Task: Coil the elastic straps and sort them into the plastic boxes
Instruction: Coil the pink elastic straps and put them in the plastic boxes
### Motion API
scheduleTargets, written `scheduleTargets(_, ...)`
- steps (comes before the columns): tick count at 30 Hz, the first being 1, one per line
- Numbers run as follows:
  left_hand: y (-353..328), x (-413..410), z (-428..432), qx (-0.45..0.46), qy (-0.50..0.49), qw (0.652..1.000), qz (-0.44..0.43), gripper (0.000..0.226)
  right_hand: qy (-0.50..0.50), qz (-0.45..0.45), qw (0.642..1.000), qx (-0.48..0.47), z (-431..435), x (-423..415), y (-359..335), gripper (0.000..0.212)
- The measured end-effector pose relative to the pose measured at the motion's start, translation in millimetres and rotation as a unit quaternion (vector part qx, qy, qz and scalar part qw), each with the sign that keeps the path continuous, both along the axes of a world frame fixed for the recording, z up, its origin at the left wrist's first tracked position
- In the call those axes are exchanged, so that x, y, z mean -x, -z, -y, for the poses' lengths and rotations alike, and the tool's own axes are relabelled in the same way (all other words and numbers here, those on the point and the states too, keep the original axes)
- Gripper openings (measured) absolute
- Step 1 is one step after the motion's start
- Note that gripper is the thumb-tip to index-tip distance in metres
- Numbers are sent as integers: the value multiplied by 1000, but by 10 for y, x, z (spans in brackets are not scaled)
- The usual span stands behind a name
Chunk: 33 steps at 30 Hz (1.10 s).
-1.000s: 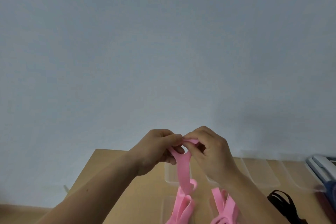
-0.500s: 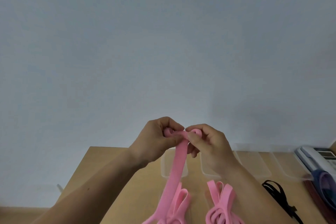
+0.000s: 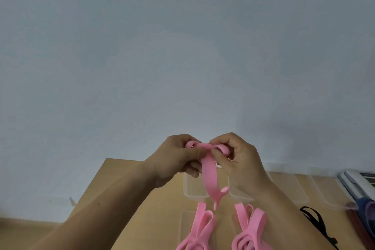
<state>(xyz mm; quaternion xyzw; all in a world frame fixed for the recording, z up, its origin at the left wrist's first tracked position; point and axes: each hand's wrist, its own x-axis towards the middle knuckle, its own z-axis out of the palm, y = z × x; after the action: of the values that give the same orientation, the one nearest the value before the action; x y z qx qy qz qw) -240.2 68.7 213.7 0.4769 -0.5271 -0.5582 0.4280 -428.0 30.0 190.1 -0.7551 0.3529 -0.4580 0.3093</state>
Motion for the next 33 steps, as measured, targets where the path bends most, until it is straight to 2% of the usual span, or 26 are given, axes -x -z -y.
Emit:
scheduleTargets(4, -54, 41, -11, -21, 4, 998, -51, 28, 8, -24, 997, 73, -7, 2, -5, 27)
scheduleTargets(7, -26, 55, -10, -20, -28, 997, -63, 11, -21, 2, 998, 54, -18, 11, -1, 26)
scheduleTargets(10, -19, 66, -14, -11, -43, 995, -88, 8, -23, 38, 999, -5, -35, 20, -1, 18)
scheduleTargets(13, -28, 64, -12, 27, -53, 996, -70, 10, -70, 104, 987, -98, -52, 48, -41, 12)
scheduleTargets(17, 9, 75, -21, 111, -68, 991, 0, 11, -63, 104, 980, -159, -53, 52, -84, 24)
scheduleTargets(21, 51, 89, -31, 164, -75, 983, 33, 19, -64, 98, 973, -197, -40, 40, -96, 8)
scheduleTargets(25, 43, 85, -7, 117, -65, 991, 13, 47, -80, 123, 971, -186, -43, 87, -146, 15)
scheduleTargets(29, 5, 46, 9, 73, -32, 997, 18, 28, -80, 130, 976, -156, -39, 76, -157, 19)
scheduleTargets(31, -15, 33, 9, 60, -23, 998, 8, 27, -76, 119, 980, -140, -33, 59, -142, 25)
scheduleTargets(33, -43, 28, 8, 40, -3, 999, -15, 30, -64, 103, 985, -124, -32, 56, -128, 22)
